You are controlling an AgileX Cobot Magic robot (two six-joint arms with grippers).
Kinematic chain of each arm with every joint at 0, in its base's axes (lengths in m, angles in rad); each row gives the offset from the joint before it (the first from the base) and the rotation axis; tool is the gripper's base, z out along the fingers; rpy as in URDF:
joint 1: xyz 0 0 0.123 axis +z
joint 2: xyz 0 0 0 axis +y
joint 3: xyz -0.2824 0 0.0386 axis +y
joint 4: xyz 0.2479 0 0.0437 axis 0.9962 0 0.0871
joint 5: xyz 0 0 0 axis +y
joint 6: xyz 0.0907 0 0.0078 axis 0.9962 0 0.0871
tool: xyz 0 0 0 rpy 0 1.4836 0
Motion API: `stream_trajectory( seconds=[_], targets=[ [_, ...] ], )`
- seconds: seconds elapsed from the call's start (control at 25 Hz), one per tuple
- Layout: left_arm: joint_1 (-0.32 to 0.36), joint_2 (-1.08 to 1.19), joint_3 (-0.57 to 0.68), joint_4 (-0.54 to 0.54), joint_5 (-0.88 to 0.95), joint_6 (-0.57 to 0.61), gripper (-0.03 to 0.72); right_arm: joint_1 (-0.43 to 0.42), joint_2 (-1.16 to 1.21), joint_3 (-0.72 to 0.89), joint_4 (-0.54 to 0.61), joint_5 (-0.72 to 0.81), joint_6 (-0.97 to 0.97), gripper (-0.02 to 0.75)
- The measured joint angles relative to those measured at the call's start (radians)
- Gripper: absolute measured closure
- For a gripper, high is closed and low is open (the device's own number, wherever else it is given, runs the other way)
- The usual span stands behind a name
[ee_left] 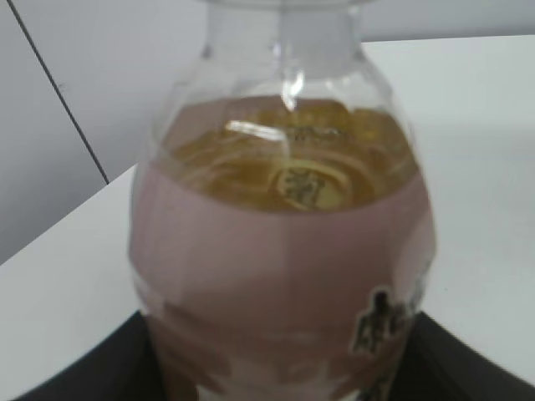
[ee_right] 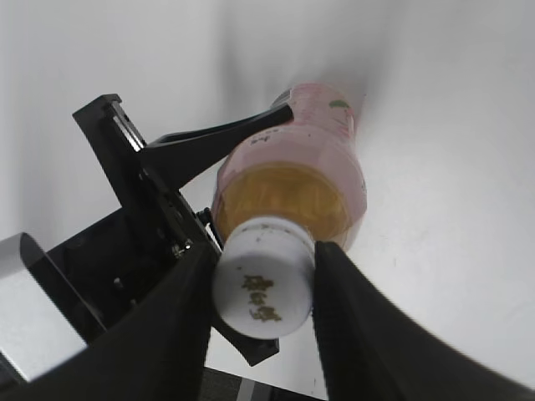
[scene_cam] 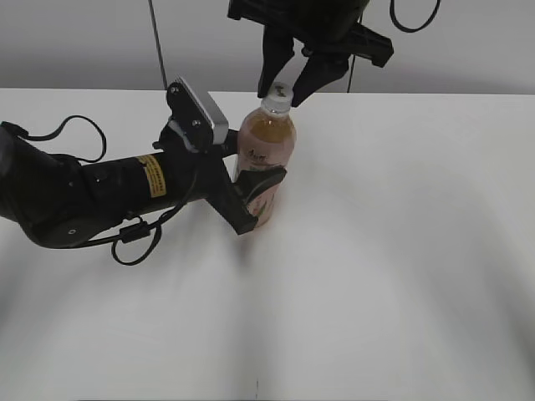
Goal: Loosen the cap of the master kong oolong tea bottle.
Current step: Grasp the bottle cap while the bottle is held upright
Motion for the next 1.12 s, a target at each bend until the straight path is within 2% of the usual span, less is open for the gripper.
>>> stream_trajectory(
  seconds=[0.2,0.36,1.0,1.12],
  targets=[
    [0.000,0.000,0.000,0.000,0.000,0.000,0.290,0.000,0.000,0.000,0.001,-0.001,-0.062,0.458],
    [0.000,0.000,0.000,0.000,0.000,0.000,0.290,0.000,0.000,0.000,0.001,-0.001,-0.240,0.458],
    [0.000,0.000,0.000,0.000,0.005,0.004,0.290,0.003,0.000,-0.001,-0.025,-0.001,-1.429,0.461],
    [0.000,0.000,0.000,0.000,0.005,0.004,0.290,0.003,0.000,-0.002,-0.025,0.000,-1.582,0.461]
  ],
)
